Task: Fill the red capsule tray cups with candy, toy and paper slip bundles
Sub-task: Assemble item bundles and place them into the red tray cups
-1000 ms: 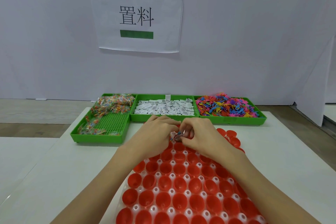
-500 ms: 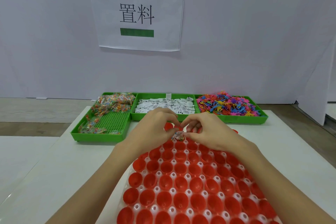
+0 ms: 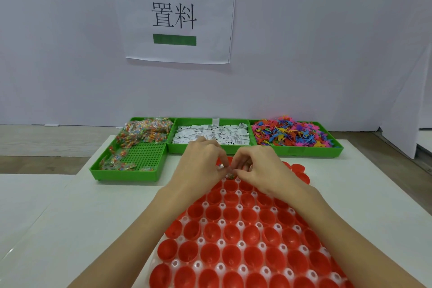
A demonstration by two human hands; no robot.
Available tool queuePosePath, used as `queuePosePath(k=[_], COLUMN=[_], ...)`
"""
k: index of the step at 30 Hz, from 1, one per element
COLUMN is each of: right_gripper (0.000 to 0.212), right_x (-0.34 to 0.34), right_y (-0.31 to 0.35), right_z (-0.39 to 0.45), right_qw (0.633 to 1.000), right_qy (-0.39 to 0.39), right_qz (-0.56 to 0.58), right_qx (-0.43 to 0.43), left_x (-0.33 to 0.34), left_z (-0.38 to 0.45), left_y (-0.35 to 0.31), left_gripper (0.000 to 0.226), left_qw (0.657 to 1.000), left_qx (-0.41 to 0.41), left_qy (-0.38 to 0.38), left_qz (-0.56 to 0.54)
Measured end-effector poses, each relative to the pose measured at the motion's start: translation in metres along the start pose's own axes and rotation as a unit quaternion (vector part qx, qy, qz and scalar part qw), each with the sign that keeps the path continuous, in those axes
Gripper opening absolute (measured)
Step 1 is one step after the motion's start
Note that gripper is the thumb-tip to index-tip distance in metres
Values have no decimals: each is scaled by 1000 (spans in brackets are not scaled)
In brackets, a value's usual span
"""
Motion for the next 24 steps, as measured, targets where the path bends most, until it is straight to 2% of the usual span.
queuePosePath(k=[4,9,14,17,24], right_gripper=[9,12,23,27,22], right_x=[1,6,9,6,-11], right_y=[6,14,13,10,-1], right_z=[-2,-1,-1,-2,-1], right_qw=[999,991,985,988,998], right_qy=[28,62,83,83,67], right_qz=[-15,-114,-151,-128,10], right_qx=[-13,-29,-26,-22,14], left_x=[-7,-8,-6,-5,-3], left_z=[2,1,1,2,3], left_y=[7,6,6,7,8], left_gripper=[12,15,14,16,16], left_qw=[1000,999,998,998,998], left_qx=[-3,23,31,26,31], left_qy=[-4,28,44,57,59], left_qz=[9,41,32,10,0])
Point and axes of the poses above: each hand's wrist, its own z-axis towards the middle knuckle, its own x-axis out of the palm, y = z × x, the point moved 6 cm from there along z, towards the middle knuckle, and after that the axes turned 11 degrees about z, right-handed, at the moved point
